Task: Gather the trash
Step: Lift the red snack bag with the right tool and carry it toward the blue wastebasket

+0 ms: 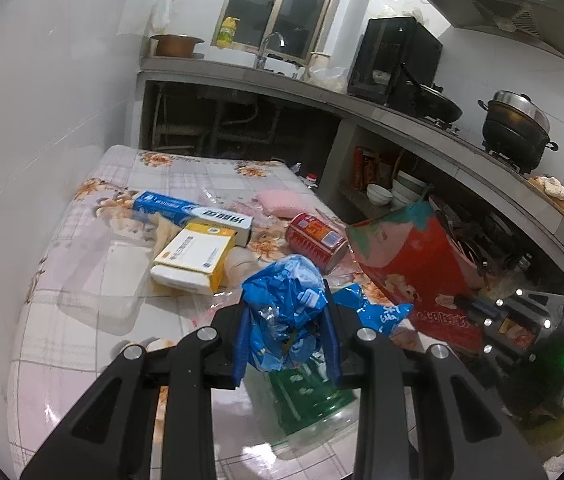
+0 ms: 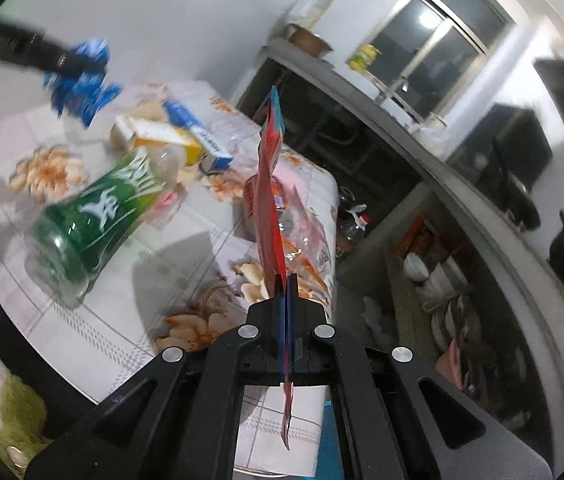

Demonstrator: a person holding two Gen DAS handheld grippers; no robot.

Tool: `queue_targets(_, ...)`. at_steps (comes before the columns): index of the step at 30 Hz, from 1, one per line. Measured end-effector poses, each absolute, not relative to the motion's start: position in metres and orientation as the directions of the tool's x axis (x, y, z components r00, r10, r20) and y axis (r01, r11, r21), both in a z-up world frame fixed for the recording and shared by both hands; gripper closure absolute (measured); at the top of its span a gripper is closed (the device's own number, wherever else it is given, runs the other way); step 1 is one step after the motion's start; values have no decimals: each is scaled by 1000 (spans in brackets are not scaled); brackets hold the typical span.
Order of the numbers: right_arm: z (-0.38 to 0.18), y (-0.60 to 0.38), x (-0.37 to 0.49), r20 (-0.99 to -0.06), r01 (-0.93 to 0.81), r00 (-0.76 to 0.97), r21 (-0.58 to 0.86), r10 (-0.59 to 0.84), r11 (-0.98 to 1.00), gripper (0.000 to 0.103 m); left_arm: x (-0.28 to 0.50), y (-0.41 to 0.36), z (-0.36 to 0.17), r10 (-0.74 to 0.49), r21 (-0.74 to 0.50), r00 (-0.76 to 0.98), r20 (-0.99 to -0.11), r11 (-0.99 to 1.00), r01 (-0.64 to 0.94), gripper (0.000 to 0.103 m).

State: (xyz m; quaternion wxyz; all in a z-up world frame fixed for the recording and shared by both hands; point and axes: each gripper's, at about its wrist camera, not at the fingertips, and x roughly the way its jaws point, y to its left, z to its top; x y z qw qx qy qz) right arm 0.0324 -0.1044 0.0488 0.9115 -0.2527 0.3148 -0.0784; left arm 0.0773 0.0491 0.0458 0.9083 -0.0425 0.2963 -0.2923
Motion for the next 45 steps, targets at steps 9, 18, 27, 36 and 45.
queue_targets(9, 77, -175, 25, -517, 187, 764, -396, -387, 899, 103, 80, 15, 56, -595, -244, 622, -509, 793, 558, 74)
queue_targets(18, 67, -242, 21, -550, 316, 716, -295, -431, 902, 103, 107, -56, 64, -656, -293, 523, -544, 732, 615, 74)
queue_targets(27, -35, -302, 158, -725, 124, 648, -202, -233, 972, 103, 111, -93, 47, -669, -327, 444, -597, 708, 626, 74)
queue_targets(36, -68, -310, 164, -762, 102, 642, -26, -86, 994, 103, 117, -67, 31, -605, -318, 463, -647, 767, 558, 74)
queue_targets(45, -71, -370, 60, -753, 343, 634, 69, -176, 937, 103, 107, -110, 34, -637, -294, 404, -657, 710, 640, 74)
